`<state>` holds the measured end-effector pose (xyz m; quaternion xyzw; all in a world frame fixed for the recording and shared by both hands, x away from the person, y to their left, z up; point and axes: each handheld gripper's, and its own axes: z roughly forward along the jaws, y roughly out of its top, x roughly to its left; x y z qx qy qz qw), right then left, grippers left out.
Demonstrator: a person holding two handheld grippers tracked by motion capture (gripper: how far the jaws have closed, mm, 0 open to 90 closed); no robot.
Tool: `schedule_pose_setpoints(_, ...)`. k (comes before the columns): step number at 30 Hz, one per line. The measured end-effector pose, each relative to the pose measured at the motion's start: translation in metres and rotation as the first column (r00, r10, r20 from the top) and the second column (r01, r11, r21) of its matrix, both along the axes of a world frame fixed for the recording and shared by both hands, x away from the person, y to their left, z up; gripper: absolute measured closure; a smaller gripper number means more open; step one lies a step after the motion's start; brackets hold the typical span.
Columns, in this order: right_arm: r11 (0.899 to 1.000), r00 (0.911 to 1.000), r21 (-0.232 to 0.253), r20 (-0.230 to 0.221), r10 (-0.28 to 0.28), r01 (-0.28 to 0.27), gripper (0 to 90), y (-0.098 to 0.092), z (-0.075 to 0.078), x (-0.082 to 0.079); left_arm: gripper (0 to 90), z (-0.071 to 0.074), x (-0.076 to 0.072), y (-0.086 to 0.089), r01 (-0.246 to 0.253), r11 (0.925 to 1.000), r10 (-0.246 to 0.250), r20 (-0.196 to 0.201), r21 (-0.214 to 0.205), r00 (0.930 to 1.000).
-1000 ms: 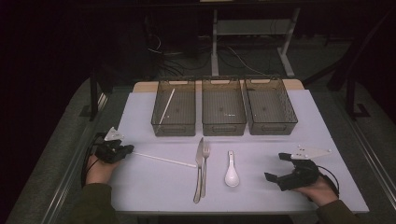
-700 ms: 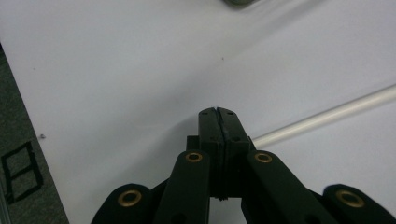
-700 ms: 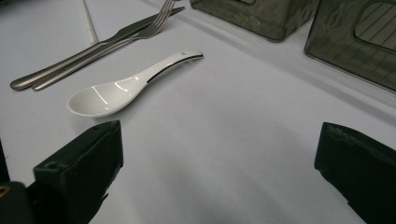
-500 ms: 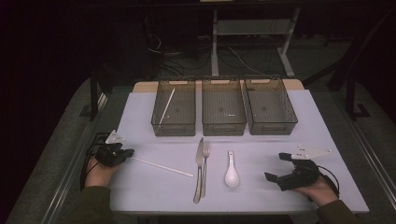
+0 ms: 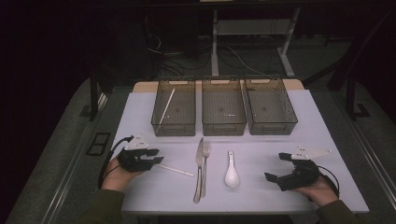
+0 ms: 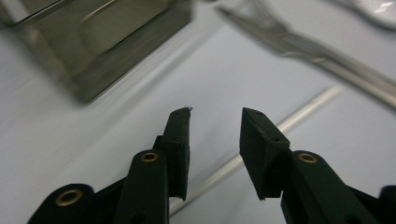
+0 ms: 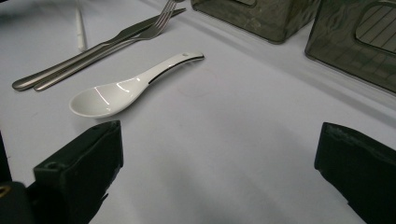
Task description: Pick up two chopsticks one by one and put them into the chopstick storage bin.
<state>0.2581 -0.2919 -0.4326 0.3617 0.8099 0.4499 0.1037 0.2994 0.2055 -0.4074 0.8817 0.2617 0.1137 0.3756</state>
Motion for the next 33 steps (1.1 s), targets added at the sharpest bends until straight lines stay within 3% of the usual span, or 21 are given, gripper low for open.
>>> schedule_pose_setpoints(2, 1.0, 1.0, 0.0, 0.0, 0.0, 0.0, 1.3, 0.0, 0.0, 0.0, 59.8, 0.001, -0.003, -0.016, 0.057, 0.9983, -0.057, 0.0, -0.013, 0.9984)
schedule_pose_setpoints(6, 1.0, 1.0, 0.001, 0.0, 0.0, 0.0, 1.3, 0.0, 0.0, 0.0, 59.1, -0.003, -0.01, -0.042, 0.154, 0.9879, -0.154, -0.01, -0.022, 0.988)
schedule_pose_setpoints(10, 1.0, 1.0, -0.001, -0.001, 0.001, -0.001, 1.3, 0.0, 0.0, 0.0, 60.1, -0.012, -0.012, -0.059, 0.216, 0.9764, -0.216, -0.031, 0.007, 0.976)
schedule_pose_setpoints(14, 1.0, 1.0, -0.001, -0.001, 0.002, -0.002, 1.3, 0.001, 0.0, 0.0, 61.8, -0.022, -0.011, -0.068, 0.238, 0.9696, -0.236, -0.041, 0.056, 0.9709)
schedule_pose_setpoints(16, 1.0, 1.0, -0.001, -0.001, 0.002, -0.002, 1.3, 0.001, 0.0, 0.0, 62.8, -0.027, -0.009, -0.069, 0.239, 0.9693, -0.236, -0.056, 0.058, 0.9702)
schedule_pose_setpoints(20, 1.0, 1.0, -0.001, -0.001, 0.002, -0.002, 1.3, 0.001, 0.0, 0.0, 65.1, -0.033, -0.006, -0.073, 0.262, 0.9608, -0.257, -0.065, 0.091, 0.9643)
schedule_pose_setpoints(33, 1.0, 1.0, 0.001, -0.003, 0.003, -0.003, 1.3, 0.001, 0.0, 0.0, 74.4, -0.034, -0.006, -0.073, 0.263, 0.9619, -0.258, -0.068, 0.076, 0.9638)
